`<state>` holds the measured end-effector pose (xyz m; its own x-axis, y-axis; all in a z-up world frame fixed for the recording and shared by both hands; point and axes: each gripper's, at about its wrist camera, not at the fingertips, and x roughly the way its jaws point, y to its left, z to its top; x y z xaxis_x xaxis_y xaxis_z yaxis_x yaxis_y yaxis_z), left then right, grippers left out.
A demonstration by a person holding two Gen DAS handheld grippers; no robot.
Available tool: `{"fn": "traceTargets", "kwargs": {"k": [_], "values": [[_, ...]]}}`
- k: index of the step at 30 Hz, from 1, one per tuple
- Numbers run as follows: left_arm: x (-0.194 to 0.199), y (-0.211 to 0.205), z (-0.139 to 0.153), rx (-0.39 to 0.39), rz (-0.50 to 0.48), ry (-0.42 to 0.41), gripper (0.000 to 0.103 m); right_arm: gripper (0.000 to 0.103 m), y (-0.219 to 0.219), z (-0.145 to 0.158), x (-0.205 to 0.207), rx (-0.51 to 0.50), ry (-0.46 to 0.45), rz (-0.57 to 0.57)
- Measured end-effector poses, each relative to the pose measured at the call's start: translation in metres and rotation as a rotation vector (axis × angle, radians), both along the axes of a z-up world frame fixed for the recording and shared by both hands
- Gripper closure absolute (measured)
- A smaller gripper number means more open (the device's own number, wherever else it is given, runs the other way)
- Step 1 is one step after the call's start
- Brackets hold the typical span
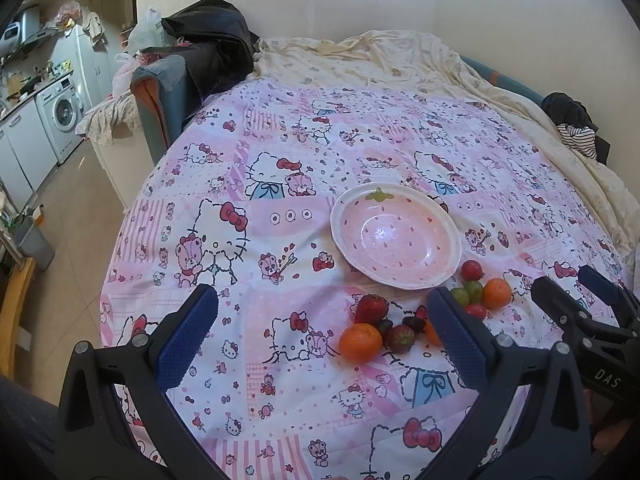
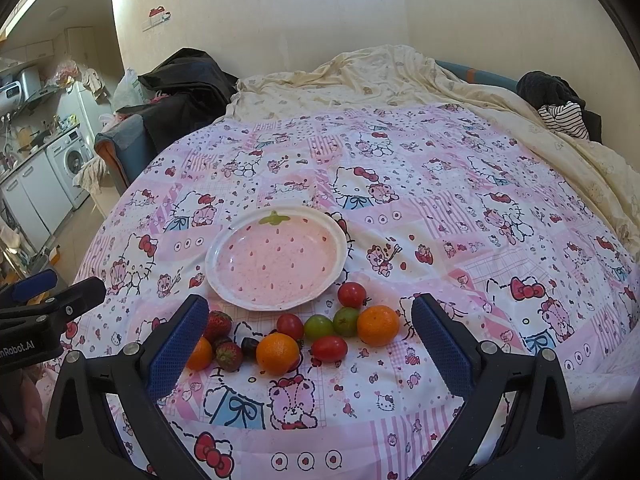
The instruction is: Organize fruits
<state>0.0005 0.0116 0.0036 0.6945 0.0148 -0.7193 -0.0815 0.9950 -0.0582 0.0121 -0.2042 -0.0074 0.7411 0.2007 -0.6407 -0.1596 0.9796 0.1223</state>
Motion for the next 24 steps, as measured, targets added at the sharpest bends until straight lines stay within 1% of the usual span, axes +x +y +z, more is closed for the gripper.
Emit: {"fn": "traceTargets", "kwargs": {"k": [7,9,13,15,17,18,19,20,21,22,24], "values": [[0.0,0.0,-0.001,0.001,0.002,0.005,0.0,0.0,0.001,0.0,0.0,0.0,0.004,0.003],[0.0,0.0,-0.002,0.01,0.005,0.011,0.0,0.0,0.0,-0.004,0.001,0.018,0.029,0.013],[0.009,0.009,-0.001,0.016,0.016,0.042,0.0,0.0,-0.013,-0.008,0.009,0.095,0.109,0.01],[0.021,0.019,-0.004,0.031,0.03,0.093,0.0,0.0,-0.03,-0.008,0.02,0.142,0.157,-0.009],[0.033,0.028,-0.012,0.043,0.048,0.155,0.0,0.0,-0.045,-0.01,0.038,0.139,0.213,-0.024],[0.042,0.031,-0.018,0.048,0.046,0.2,0.0,0.0,-0.051,-0.012,0.047,0.126,0.242,-0.024],[0.049,0.035,-0.025,0.046,0.049,0.239,0.0,0.003,-0.054,-0.013,0.055,0.11,0.269,-0.024],[0.052,0.038,-0.03,0.033,0.056,0.26,0.0,0.005,-0.06,-0.017,0.066,0.09,0.303,-0.031],[0.057,0.042,-0.035,0.007,0.067,0.287,0.001,0.01,-0.065,-0.02,0.075,0.087,0.335,-0.036],[0.06,0.045,-0.039,-0.011,0.075,0.301,0.002,0.016,-0.07,-0.024,0.083,0.088,0.365,-0.041],[0.066,0.046,-0.047,-0.036,0.07,0.332,0.005,0.022,-0.081,-0.034,0.097,0.124,0.435,-0.047]]}}
